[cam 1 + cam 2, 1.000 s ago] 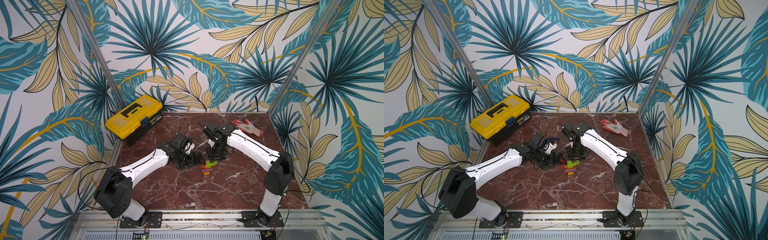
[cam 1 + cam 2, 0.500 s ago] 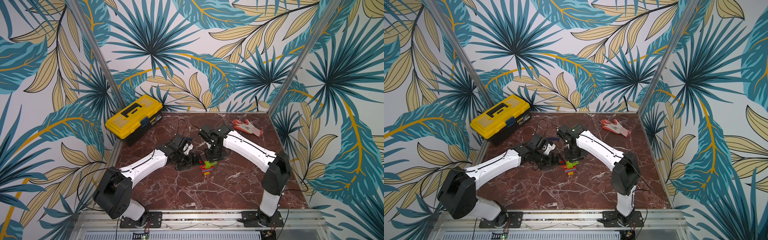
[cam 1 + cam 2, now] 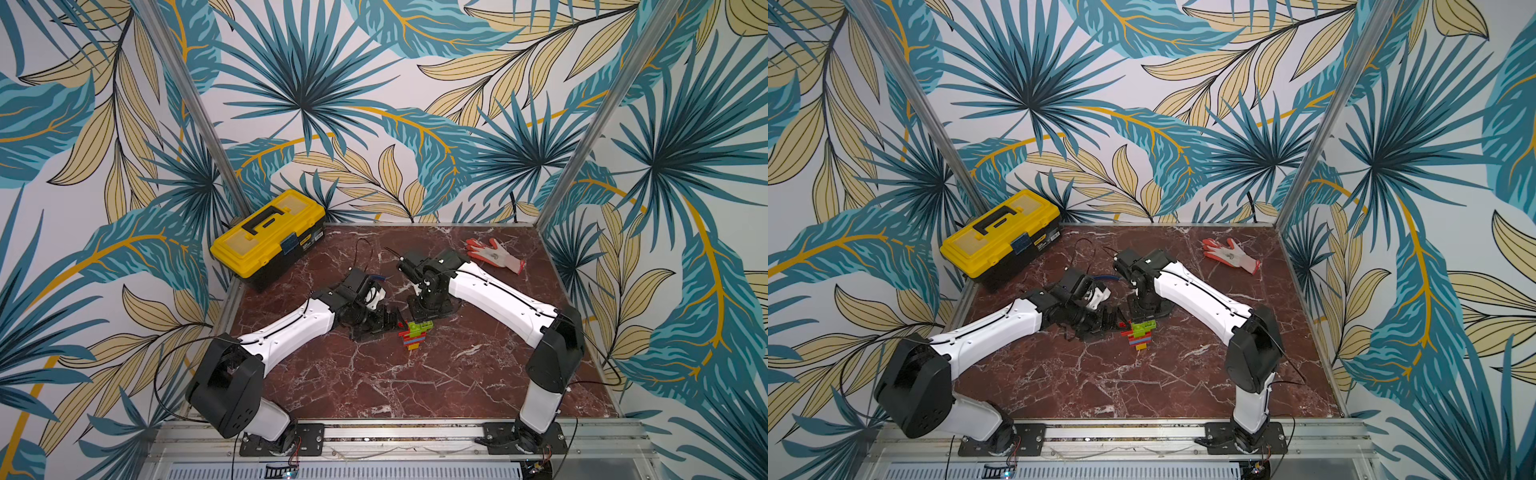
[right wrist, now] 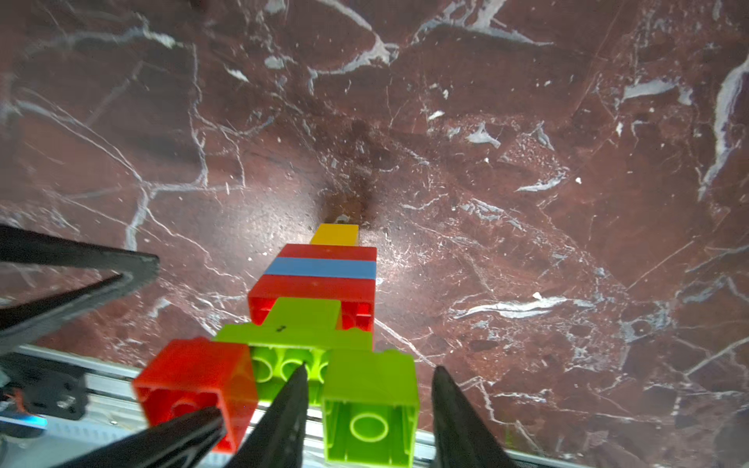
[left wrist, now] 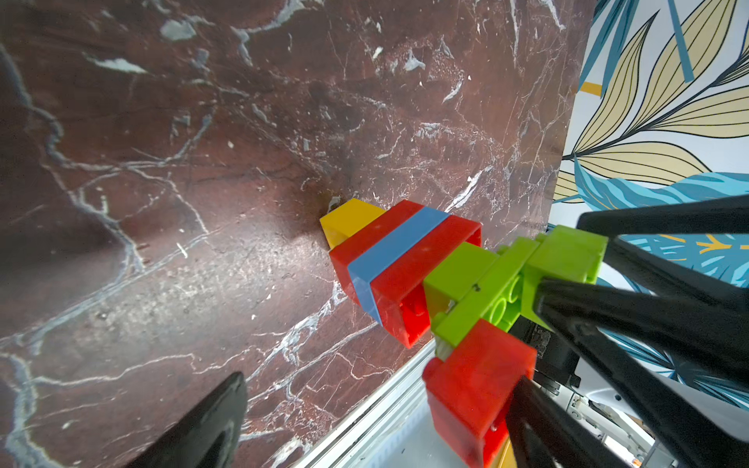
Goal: Assemble a carrot with lego
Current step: Assemble the lego brick with the lego brick, then adjust the lego brick at the center of the board.
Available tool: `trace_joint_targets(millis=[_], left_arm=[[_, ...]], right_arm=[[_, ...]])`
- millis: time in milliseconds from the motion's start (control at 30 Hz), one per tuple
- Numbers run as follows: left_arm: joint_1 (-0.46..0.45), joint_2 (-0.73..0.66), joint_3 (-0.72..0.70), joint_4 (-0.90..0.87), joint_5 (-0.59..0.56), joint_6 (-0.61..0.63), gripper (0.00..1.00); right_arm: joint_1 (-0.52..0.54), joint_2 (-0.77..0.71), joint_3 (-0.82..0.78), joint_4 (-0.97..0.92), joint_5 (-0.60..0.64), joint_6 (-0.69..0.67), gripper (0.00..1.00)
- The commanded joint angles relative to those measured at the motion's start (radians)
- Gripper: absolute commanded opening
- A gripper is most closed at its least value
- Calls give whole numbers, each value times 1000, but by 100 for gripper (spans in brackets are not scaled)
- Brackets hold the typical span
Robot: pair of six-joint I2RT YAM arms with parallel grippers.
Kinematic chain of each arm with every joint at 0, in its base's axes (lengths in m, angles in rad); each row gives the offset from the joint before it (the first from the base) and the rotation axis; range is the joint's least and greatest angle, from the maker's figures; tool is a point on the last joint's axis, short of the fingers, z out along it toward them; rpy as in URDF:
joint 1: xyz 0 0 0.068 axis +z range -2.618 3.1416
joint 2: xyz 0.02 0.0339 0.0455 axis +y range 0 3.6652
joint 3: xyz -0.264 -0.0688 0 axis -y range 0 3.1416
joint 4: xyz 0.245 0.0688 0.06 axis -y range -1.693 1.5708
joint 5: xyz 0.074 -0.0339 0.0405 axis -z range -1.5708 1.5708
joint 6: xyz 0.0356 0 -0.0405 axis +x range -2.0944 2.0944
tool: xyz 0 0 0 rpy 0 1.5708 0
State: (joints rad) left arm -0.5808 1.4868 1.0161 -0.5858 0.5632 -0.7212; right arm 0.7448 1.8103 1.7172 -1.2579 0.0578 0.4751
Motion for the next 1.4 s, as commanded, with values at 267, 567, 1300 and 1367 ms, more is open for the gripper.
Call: trace_joint_targets(millis=[267,567,1300,1367], left_arm=[[-20,-9,44,-48,-26,32,100],[-21,-15,66,-47,-28,35,99],[286,-559,-27,-84,-298,52,100],[297,-567,-38,-85,-285,48,99]], right_arm=[[-24,-320,-207,220,118,27,91],[32,-729,-816,838,199,-64,99],[421,-327,-1330,2137,735,-365,99],[420,-278,-1311,2173,741,-373,99]])
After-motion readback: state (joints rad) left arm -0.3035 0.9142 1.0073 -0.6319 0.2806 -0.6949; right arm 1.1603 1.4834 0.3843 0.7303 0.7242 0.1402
